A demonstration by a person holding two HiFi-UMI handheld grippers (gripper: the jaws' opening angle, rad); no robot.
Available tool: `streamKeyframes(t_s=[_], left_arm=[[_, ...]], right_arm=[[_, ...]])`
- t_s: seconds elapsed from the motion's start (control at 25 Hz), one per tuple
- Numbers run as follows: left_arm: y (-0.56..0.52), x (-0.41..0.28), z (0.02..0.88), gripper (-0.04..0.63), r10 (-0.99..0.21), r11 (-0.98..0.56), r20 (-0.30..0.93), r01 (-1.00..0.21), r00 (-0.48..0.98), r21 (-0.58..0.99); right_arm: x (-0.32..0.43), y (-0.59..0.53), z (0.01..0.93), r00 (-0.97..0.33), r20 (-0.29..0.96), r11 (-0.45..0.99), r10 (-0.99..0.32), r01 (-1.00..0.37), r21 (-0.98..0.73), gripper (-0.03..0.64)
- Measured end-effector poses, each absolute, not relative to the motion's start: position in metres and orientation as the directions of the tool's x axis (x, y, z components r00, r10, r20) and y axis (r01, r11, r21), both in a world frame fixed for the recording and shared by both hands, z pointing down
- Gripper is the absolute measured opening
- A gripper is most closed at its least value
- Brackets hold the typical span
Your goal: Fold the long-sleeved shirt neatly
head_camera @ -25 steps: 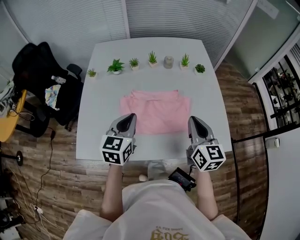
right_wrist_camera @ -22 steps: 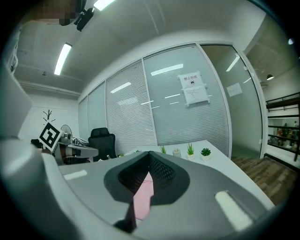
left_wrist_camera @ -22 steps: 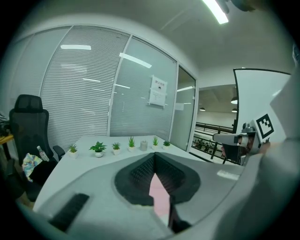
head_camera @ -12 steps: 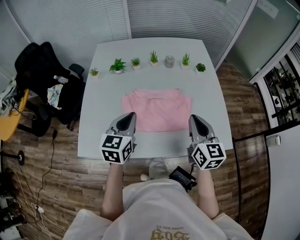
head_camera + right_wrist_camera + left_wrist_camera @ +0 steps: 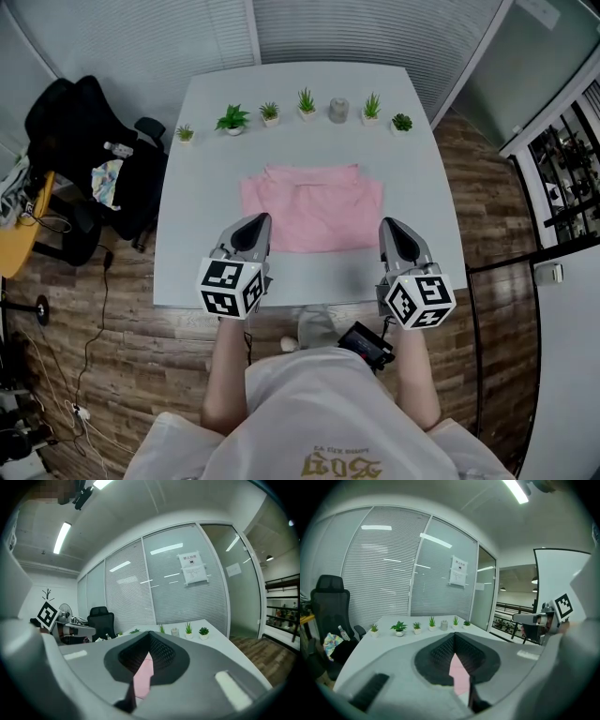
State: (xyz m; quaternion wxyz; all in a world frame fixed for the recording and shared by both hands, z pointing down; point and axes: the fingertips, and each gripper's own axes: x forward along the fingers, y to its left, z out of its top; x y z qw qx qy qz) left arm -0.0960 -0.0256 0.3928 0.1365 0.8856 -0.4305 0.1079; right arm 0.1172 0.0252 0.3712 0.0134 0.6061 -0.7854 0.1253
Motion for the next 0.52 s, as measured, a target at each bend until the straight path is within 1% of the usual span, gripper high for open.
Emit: streamKeyframes(t_s=[0.24,0.4,0.52], left_arm=[[-0.027,-0.089,0.399,0.006,-0.72,-0.602,0.324,-0.784,0.614,0.149],[-0.03,-0.085,0.402,0.006,-0.715,-0.606,0.326,-0.781,0.618,0.152],[-0.033,-0.085,0.405,0.006,-0.716,-0.603,0.327,-0.782,0.617,0.155]], right_arm=[[0.124,0.025,0.375,-0.245,0.193,0.216,-0.95,-0.963,-0.16,0.011],[0.13,0.021,0.377,-0.201,0.209,0.188,-0.957,-0.979,-0.081,0.011],[0.131,0.018,0.377,-0.201,0.207,0.19,-0.957,-0.979,-0.073,0.011]])
